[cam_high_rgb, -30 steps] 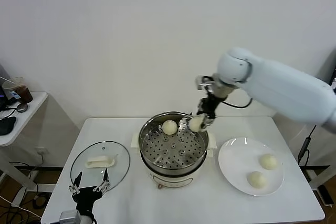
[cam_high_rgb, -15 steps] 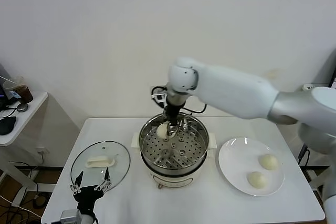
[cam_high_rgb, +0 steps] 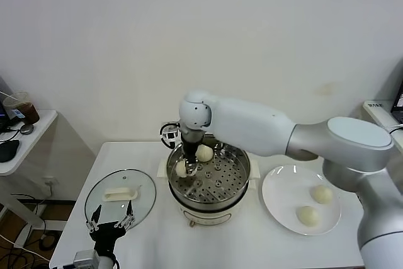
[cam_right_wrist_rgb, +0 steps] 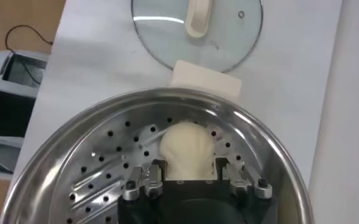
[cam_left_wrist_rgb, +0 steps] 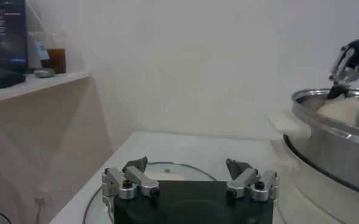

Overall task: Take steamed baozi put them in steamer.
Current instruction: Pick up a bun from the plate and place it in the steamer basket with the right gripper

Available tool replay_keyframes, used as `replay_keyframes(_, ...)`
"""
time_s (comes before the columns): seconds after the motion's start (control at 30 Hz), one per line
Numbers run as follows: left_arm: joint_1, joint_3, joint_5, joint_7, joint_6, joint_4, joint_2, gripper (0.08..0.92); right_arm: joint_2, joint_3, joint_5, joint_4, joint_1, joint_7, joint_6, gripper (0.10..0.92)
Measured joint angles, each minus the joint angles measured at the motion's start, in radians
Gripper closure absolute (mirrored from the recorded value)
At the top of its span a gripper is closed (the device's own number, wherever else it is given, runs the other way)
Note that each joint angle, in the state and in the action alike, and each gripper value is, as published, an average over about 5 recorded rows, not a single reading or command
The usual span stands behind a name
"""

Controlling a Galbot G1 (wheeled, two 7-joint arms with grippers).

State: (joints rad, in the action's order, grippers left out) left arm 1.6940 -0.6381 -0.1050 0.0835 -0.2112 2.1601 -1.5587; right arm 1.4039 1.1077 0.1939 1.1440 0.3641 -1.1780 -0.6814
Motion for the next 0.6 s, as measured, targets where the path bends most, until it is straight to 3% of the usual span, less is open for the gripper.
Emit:
replay_keyframes(0.1,-0.002,-0.002,-0.002,0.0,0.0,-0.001,0.001,0.177,0.002,0.0,0.0,-0.004,-0.008,0.009,0.004,0.488)
replay_keyframes(0.43,-0.008,-0.011,-0.008,-0.006,-0.005,0.0,0.006,0.177,-0.031,-0.011,0.004,0.032,0.011,0.002,0.019,0.226)
replay_keyframes(0.6,-0.011,-0.02,-0.016,-0.009,-0.009,-0.002,0.011,0.177,-0.099,-0.035,-0.003,0.084,0.05,-0.031,0.04,0.204)
